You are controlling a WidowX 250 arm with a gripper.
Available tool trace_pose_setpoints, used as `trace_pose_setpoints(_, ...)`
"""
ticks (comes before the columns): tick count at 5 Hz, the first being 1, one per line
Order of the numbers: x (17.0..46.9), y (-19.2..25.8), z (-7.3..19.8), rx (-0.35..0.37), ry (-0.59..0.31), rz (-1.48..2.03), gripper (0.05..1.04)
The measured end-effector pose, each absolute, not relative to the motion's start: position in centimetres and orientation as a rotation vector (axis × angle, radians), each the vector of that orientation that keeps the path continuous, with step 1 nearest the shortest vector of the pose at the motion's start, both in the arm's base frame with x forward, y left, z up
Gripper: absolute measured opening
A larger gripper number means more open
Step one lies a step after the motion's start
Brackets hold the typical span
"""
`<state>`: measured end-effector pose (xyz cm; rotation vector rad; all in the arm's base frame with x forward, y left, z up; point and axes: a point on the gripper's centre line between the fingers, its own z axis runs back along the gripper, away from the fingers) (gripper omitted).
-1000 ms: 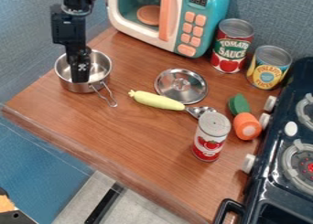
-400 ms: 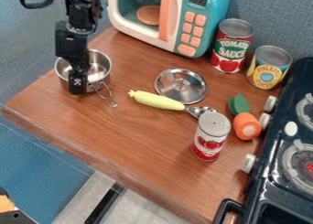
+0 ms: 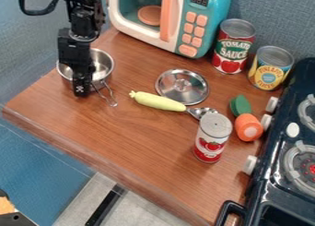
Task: Move the silver pot to the bottom of the table
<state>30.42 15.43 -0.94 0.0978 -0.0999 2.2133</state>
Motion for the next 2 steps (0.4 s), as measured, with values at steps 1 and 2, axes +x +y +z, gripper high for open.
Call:
trace_pose_setpoints(1, 30.24, 14.97, -0.78, 0.053, -0.111, 2.197, 0.165)
trace_pose_setpoints(2, 30.30, 14.68, 0.00, 0.013, -0.132, 2.192, 0.086)
